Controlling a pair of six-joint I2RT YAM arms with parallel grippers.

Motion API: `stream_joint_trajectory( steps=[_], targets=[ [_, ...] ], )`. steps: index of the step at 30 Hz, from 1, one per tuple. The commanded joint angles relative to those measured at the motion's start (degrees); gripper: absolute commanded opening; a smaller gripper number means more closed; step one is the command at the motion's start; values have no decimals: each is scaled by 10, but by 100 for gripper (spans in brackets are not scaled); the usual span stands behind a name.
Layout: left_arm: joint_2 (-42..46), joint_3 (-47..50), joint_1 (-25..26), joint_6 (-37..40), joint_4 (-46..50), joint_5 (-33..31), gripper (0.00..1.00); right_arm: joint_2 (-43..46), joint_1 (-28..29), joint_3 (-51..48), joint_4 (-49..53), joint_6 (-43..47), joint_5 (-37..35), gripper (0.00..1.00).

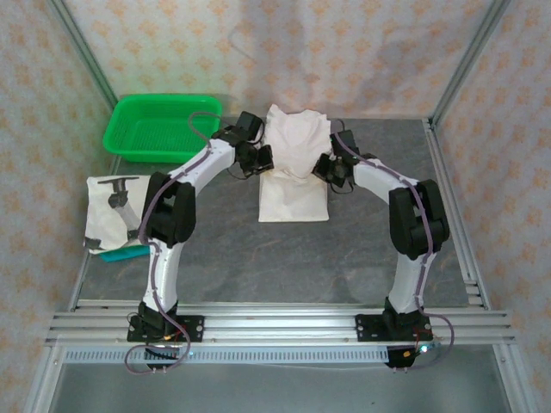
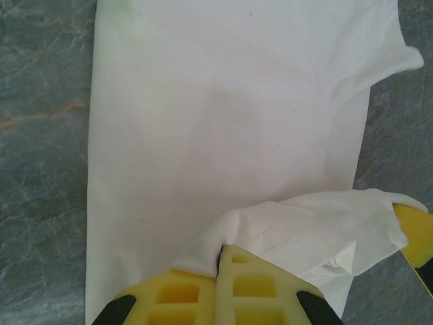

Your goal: Fold and stack the t-shirts

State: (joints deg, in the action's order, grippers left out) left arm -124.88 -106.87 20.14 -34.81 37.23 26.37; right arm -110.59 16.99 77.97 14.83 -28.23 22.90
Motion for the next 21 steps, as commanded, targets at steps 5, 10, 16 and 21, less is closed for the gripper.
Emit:
stream_joint_trajectory(
  steps=[5,10,16,21],
  targets=[
    [-44,-30,0,1,36,-20,0,-37,-9,37,-15,3,-6,11],
    [-48,-32,-2,-15,35,-37,0,-43,-13,47,-14,5,-6,13],
    [-45,-38,-4,-19,48,-48,4,-36,-20,58,-4,13,-5,38],
    [-2,-6,-3,-36,22,-64,69,25,-18,18,-28,20,-8,62]
  ],
)
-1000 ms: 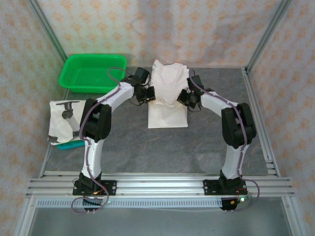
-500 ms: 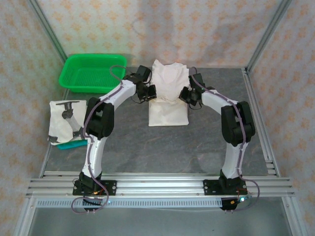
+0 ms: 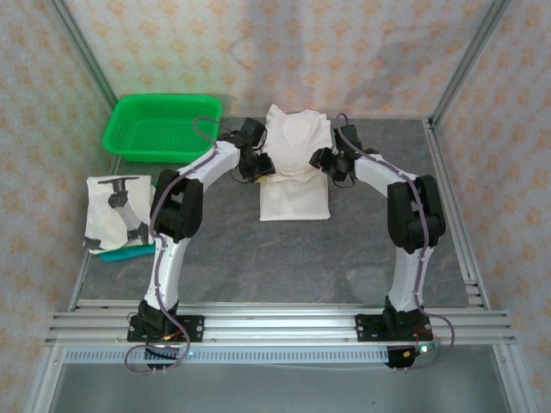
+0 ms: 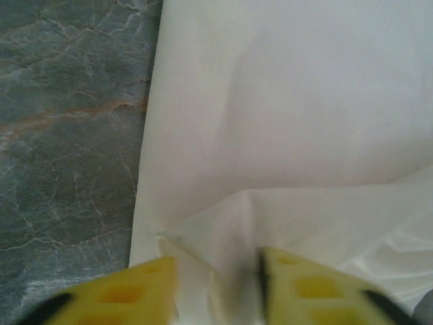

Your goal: Fold and stack the t-shirts

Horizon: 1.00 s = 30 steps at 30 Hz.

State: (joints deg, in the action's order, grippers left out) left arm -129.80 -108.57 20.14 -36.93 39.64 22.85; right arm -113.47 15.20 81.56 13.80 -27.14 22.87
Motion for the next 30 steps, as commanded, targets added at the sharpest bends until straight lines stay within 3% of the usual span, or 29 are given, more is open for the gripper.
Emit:
stream_joint_trajectory(
  steps=[1,3,7,10,16,20,30],
  targets=[
    [58,17,-3,-16,-8,-30,78,65,2,-28,-22,13,-8,63],
    [82,32,-3,-22,-23,-32,96,86,12,-49,-27,25,-20,64],
    [127,78,0,-27,-56,-32,98,101,41,-77,-35,48,-44,60],
    [147,120,2,-38,-80,-25,92,70,59,-71,-44,33,-17,55],
    [144,172,4,-62,-124,-7,62,-19,83,-13,-77,-1,21,45],
    [108,143,10,-62,-127,10,46,-68,70,37,-69,-4,7,37],
    [-43,-69,17,-41,-37,-1,45,-129,34,124,-36,0,-5,41]
  ],
)
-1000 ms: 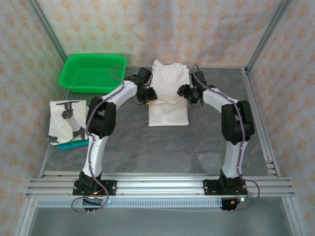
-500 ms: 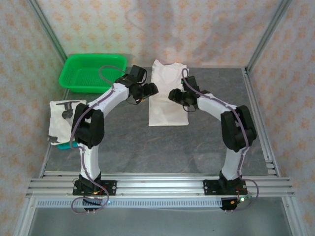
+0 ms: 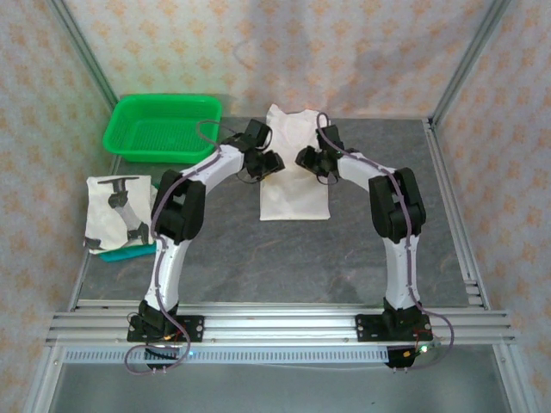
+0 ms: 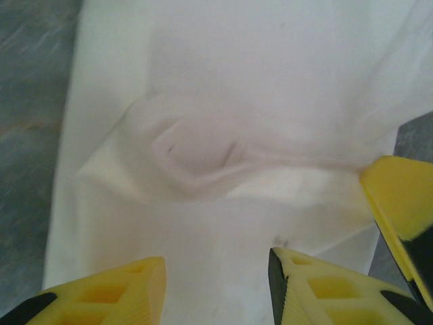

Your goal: Fold and stack the t-shirts

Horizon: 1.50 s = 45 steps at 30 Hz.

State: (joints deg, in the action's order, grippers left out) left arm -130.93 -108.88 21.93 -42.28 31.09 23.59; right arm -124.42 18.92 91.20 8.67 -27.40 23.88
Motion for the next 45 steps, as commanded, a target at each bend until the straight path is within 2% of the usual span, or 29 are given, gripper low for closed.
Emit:
stream_joint_trajectory(
  steps=[1,4,8,13,16,19,25,33,38,40,44,45],
  targets=[
    [-49,-90,-2,14,61,-10,45,-23,-5,31,17,3,-16,41],
    [-91,-153,-7,18,92,-18,45,-26,-14,32,15,-1,-16,42],
    [-121,-179,-20,21,102,-26,45,-17,-13,22,11,2,-8,42],
    [-142,-167,-28,27,107,-22,45,-7,-16,-7,11,8,-17,44],
    [-133,-127,-28,30,95,-14,45,-4,-22,-46,-5,2,-20,45],
    [-100,-52,-25,33,67,-10,45,8,-29,-80,-6,5,-17,45],
    [22,158,-13,24,-11,-14,45,73,-27,-172,-13,12,9,45],
    [158,359,19,-3,-71,-12,45,236,13,-411,-87,-56,6,45],
    [205,405,45,-11,-75,-22,45,325,49,-477,-85,-74,-22,45],
    [211,402,48,-9,-70,-29,45,360,68,-463,-51,-55,-63,45],
    [252,366,48,13,-30,-53,45,385,115,-395,35,23,-175,53],
    [258,357,48,19,-25,-52,41,378,122,-377,46,35,-181,53]
  ],
)
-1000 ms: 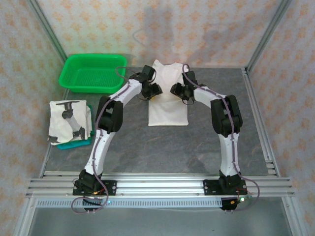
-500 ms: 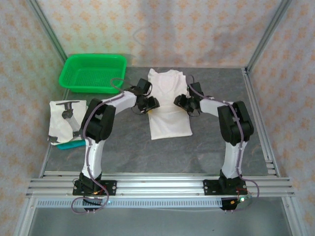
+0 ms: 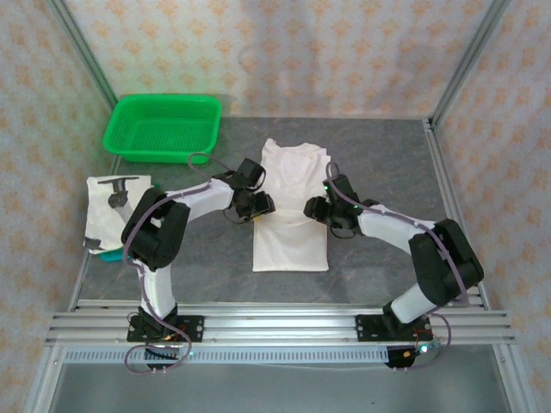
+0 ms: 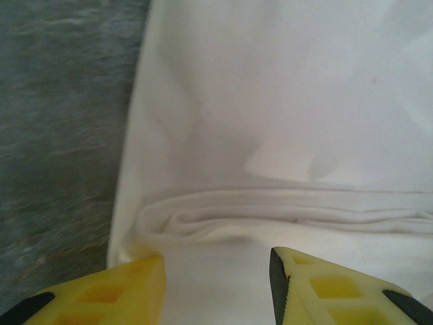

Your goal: Fold and stack the t-shirts

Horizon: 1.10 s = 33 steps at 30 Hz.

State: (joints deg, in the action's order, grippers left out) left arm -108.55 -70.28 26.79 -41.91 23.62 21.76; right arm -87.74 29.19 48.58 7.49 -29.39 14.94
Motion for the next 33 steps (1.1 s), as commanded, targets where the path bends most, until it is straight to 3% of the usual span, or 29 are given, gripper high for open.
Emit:
stream_joint_trajectory(
  steps=[1,5,7,9,14,21,33],
  targets=[
    [36,-37,-1,18,53,-28,35,2,24,62,62,59,-88,52],
    [11,-67,-1,5,42,28,10,-59,39,108,43,31,-28,39],
    [-5,-74,-1,-6,33,39,5,-87,45,118,6,-3,13,32],
    [-28,-76,-1,-12,29,36,5,-115,50,125,-33,-39,55,26],
    [-70,-75,-2,-14,23,32,4,-179,56,132,-109,-113,119,25],
    [-101,-45,-18,-21,6,14,4,-191,36,113,-66,-82,76,23],
    [-95,-13,-40,-15,-1,4,5,-100,-70,23,3,-23,50,24]
  ],
)
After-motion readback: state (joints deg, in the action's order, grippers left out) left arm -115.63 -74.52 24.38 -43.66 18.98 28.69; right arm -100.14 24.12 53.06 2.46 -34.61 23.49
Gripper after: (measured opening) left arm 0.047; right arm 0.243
